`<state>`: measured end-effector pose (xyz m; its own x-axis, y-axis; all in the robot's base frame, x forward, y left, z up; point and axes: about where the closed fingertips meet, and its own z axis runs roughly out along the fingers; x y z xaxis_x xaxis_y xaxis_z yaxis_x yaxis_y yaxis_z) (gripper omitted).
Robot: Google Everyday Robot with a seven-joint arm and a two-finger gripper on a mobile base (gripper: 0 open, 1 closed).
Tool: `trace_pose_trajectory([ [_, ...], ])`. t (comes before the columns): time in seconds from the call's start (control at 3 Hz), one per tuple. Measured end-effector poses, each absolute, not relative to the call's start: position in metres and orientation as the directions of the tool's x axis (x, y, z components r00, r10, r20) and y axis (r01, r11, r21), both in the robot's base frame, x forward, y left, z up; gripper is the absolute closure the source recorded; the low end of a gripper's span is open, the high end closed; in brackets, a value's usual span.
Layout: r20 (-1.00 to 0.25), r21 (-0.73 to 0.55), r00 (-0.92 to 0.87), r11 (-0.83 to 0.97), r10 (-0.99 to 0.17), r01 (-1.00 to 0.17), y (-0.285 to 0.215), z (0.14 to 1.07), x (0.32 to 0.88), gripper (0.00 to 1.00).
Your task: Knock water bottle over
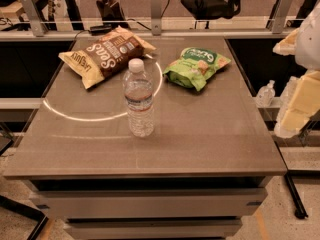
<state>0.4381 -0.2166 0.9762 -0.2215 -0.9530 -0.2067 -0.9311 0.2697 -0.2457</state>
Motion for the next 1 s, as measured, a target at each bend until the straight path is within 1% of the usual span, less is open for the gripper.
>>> trace_pose_trajectory([
  [0.33,-0.207,-0.246,-0.221,0.270,-0.953,-0.931,-0.217,0.976,0.438,0.00],
  [0.67,-0.295,-0.230,-0.270,0.342,-0.916,-0.911,-0.222,0.973,0.433,0.00],
  [1.0,-0.428,-0.198,-0.335,0.449,-0.839,-0.871,-0.224,0.967,0.423,0.00],
])
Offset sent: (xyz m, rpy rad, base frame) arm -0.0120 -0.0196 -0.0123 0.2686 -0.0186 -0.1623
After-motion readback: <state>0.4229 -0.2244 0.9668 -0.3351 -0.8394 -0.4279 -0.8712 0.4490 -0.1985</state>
